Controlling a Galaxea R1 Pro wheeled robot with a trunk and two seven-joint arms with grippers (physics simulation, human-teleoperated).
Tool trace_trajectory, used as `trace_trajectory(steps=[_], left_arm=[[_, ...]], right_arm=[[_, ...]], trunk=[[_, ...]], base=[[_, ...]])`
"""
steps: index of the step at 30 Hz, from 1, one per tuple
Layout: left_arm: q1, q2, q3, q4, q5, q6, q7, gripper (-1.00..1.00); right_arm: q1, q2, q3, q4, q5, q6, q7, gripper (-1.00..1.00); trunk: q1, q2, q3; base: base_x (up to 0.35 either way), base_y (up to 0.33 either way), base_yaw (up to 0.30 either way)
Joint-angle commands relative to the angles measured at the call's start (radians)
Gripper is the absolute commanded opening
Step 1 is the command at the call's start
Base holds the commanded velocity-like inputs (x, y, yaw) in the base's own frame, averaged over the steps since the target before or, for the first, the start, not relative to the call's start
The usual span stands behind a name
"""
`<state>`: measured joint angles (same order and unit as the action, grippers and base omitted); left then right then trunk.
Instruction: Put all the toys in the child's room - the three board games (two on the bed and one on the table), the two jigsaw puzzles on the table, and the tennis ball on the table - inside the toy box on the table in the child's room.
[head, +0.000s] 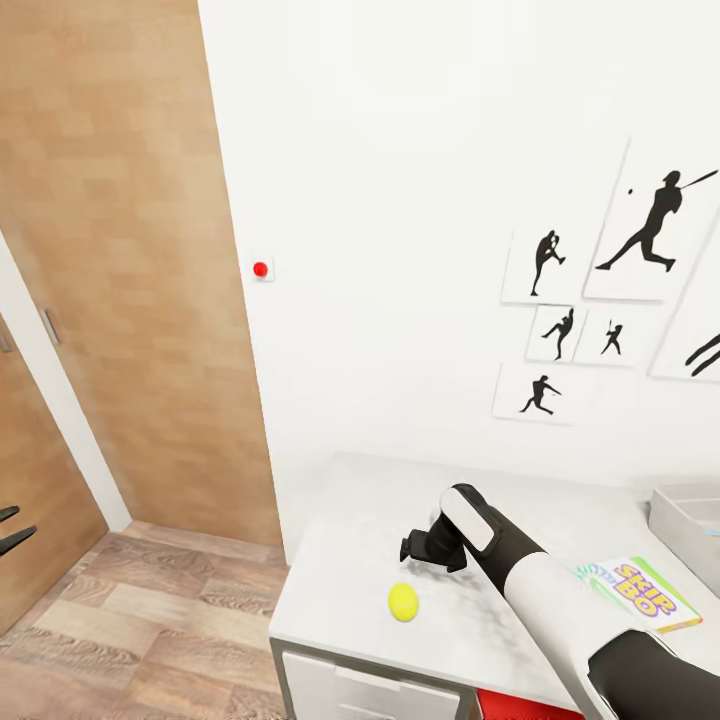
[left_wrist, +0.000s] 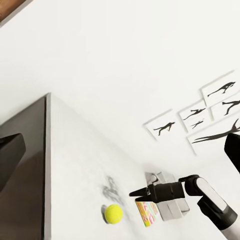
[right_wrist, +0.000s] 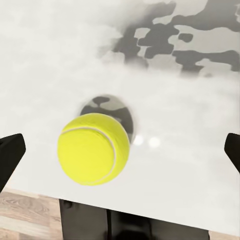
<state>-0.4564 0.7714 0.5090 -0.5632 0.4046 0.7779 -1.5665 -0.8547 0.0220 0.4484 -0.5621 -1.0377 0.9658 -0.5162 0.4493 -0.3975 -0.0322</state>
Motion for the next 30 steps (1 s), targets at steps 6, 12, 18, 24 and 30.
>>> trace_trajectory(steps=[6,12,18,24,30], left_arm=[[-0.001,0.0,0.0,0.0,-0.001,0.011,-0.004,1.0],[-0.001,0.0,0.0,0.0,-0.001,0.011,-0.004,1.0],[-0.001,0.0,0.0,0.0,-0.001,0.011,-0.004,1.0],[-0.001,0.0,0.0,0.0,-0.001,0.01,-0.004,1.0],[-0.001,0.0,-0.001,0.0,-0.001,0.01,-0.004,1.0]], right_arm=[[-0.001,-0.001,0.004,-0.001,-0.011,0.001,-0.009,1.0],[-0.001,-0.001,0.004,-0.002,-0.011,0.001,-0.009,1.0],[-0.001,-0.001,0.003,-0.001,-0.012,0.001,-0.008,1.0],[-0.001,-0.001,0.003,-0.001,-0.012,0.001,-0.009,1.0],[-0.001,-0.001,0.003,-0.002,-0.012,0.001,-0.008,1.0]], trunk=[[0.001,-0.003,-0.01],[0.001,-0.003,-0.012],[0.001,-0.003,-0.013],[0.001,-0.003,-0.014],[0.001,-0.003,-0.018]], base=[[0.0,0.0,0.0],[0.0,0.016,0.0],[0.0,0.033,0.0],[0.0,0.009,0.0],[0.0,0.003,0.0]])
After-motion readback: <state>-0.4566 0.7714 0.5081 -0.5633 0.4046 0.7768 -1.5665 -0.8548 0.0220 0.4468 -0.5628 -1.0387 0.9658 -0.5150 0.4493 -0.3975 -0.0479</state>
